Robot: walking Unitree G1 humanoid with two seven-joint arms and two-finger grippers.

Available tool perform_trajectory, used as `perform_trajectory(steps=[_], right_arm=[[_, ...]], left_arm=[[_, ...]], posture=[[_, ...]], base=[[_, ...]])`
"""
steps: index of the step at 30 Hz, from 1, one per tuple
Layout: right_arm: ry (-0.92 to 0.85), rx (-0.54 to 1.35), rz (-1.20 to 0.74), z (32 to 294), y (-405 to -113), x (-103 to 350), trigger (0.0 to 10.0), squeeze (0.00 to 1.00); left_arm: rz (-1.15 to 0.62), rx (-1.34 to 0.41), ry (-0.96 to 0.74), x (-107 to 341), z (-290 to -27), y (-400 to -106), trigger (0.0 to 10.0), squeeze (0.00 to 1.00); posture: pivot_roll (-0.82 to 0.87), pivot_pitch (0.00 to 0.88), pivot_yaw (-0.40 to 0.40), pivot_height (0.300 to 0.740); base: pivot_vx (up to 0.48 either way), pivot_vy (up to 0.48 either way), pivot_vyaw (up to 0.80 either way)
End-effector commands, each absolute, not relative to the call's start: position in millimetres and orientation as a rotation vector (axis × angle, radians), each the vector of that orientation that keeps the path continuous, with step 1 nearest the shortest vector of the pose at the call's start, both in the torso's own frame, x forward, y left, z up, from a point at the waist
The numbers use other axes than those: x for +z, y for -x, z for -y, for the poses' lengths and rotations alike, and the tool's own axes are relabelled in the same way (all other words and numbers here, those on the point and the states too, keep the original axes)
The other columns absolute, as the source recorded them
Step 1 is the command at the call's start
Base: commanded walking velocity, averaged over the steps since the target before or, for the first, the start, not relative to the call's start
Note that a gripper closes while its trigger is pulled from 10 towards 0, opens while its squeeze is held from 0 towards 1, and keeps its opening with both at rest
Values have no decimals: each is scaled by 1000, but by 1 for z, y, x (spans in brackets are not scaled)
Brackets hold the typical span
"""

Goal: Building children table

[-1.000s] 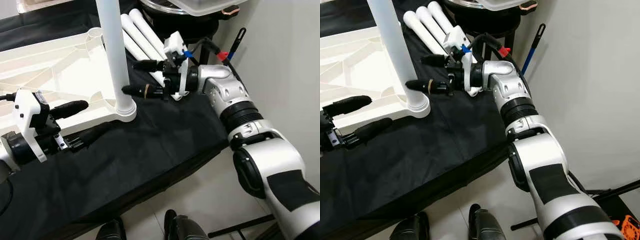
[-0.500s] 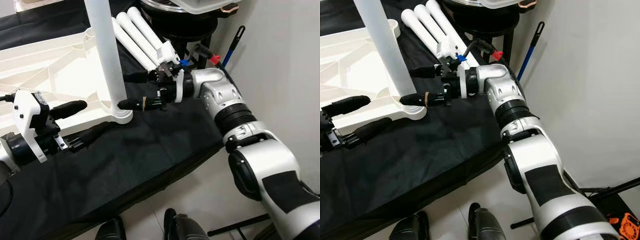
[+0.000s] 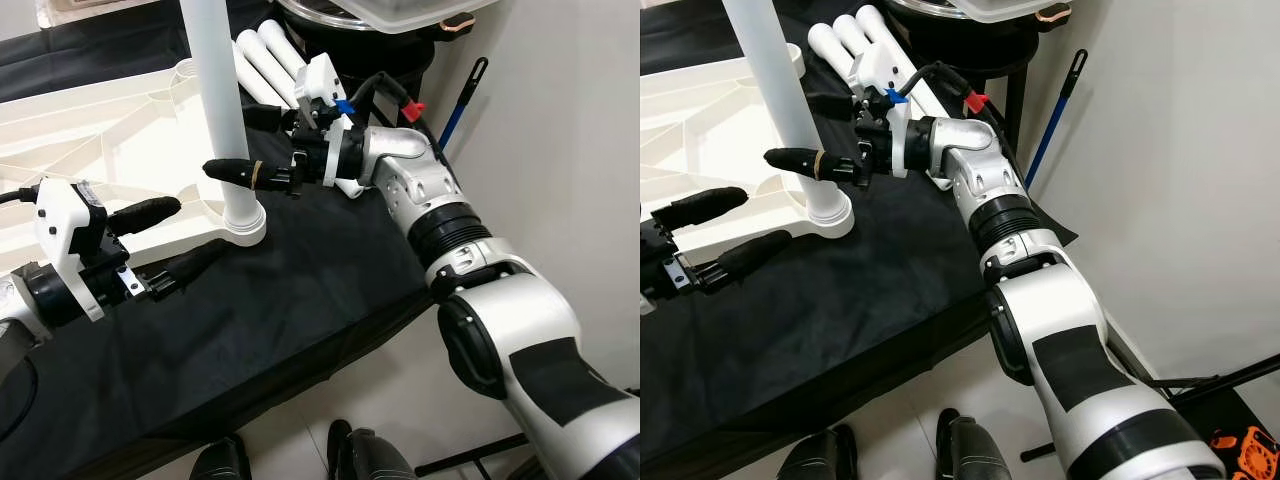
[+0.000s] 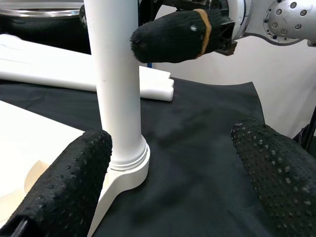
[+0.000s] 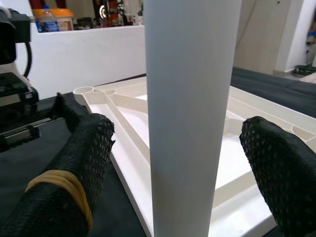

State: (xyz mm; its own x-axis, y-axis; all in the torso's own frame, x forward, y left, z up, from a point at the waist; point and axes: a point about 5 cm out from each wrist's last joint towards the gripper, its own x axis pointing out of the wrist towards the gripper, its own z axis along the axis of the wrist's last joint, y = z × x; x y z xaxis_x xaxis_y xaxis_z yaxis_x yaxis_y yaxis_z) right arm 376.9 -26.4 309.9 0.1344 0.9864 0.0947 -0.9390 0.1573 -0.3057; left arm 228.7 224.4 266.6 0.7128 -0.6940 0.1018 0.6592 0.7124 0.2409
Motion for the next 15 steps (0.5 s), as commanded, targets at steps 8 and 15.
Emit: perform_trajectory(steps=[8, 15], right_arm=[[213, 1299, 270, 24, -383, 307, 0, 0], [207, 1303, 278, 19, -380, 301, 0, 0]], left_arm=[[187, -772, -194, 263, -219, -227, 10000, 0], [193, -771, -190, 263, -219, -228, 10000, 0]], posture=[[112, 211, -93, 740], [106, 208, -95, 740]], base=[[0, 0, 0], [0, 0, 0]])
